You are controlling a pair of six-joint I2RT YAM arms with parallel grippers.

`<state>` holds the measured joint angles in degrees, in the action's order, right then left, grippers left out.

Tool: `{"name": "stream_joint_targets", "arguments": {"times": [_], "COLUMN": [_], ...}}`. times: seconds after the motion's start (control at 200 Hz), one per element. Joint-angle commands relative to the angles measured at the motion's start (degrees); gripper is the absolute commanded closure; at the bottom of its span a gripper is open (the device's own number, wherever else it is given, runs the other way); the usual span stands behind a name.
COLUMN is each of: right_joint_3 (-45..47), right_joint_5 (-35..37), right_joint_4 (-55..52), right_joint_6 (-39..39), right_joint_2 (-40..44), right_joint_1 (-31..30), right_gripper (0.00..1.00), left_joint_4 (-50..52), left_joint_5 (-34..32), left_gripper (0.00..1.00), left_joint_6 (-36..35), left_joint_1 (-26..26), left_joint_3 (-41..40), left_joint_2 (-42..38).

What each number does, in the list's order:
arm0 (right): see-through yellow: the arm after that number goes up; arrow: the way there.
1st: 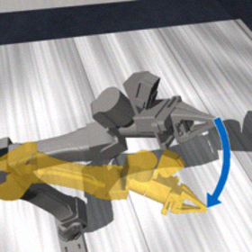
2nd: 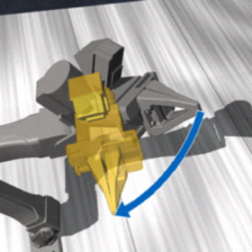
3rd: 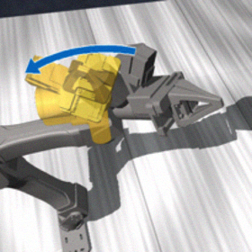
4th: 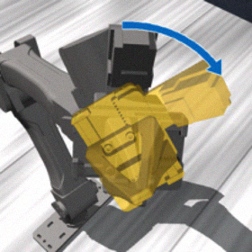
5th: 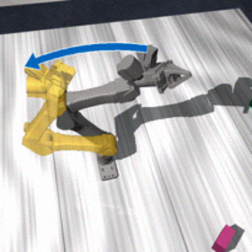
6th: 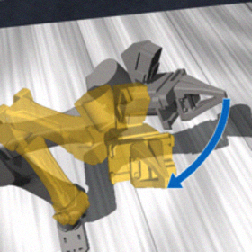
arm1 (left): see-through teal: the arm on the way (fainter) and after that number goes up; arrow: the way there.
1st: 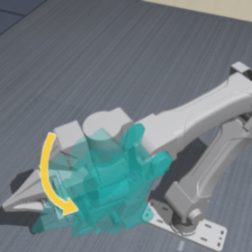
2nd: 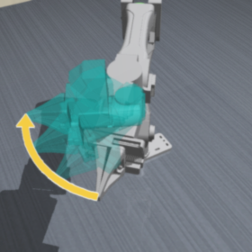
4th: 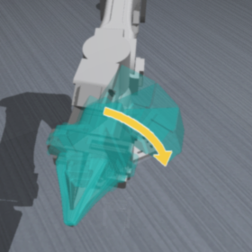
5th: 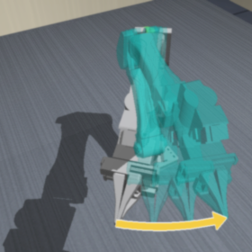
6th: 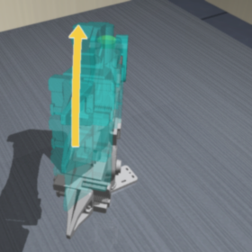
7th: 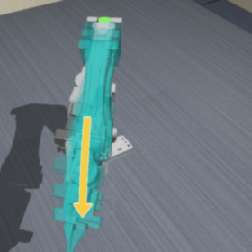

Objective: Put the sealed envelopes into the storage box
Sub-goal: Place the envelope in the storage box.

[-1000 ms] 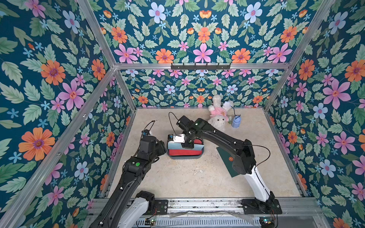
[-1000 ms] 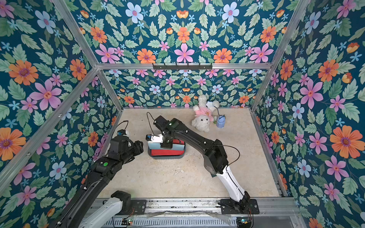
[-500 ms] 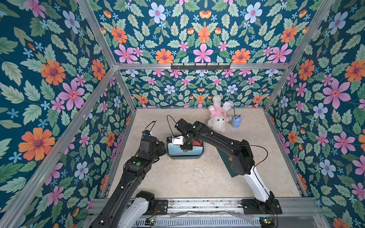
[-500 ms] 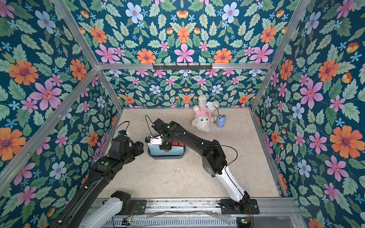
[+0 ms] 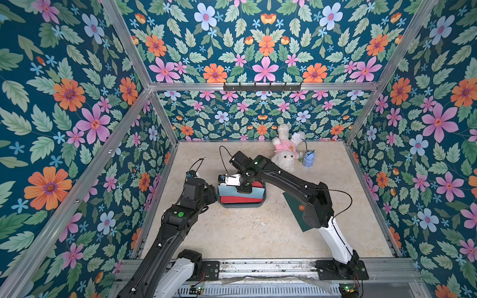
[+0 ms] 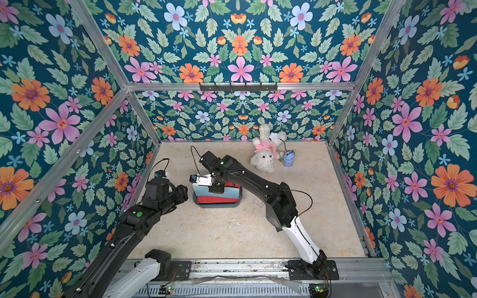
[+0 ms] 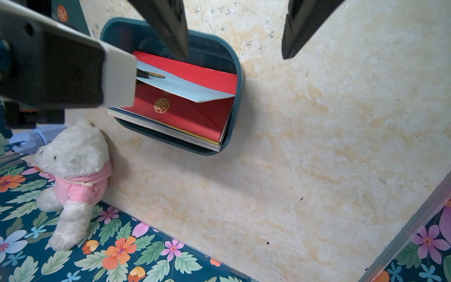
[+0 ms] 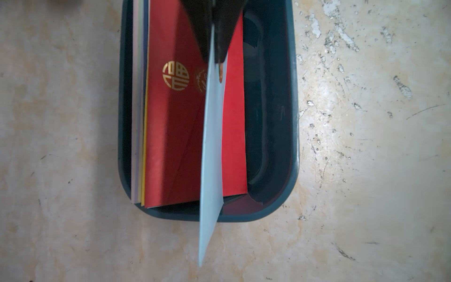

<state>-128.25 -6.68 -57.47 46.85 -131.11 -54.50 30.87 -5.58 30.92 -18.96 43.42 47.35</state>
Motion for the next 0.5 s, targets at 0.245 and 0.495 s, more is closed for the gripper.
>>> {"name": "stream_joint_targets", "arguments": {"times": [0.245, 0.495], "right_joint_3": [1.9, 3.3], "right_joint_5": [-0.1, 0.4], "right_joint_4": [-2.2, -1.7], "right_joint_6": [2.3, 2.7], "right_joint_2": [1.1, 0.0], "right_joint_1": [-1.3, -1.3], "right_gripper": [1.0, 1.0], "left_joint_4": [-0.1, -0.1], "left_joint_5": [0.1, 0.1], "left_gripper": [0.33, 0.33], "left_joint_6": [-1.0, -1.0], "left_joint_1": [0.1, 0.0], "left_joint_3": [0.1, 0.1], "left_joint_2": [0.4, 0.6]}}
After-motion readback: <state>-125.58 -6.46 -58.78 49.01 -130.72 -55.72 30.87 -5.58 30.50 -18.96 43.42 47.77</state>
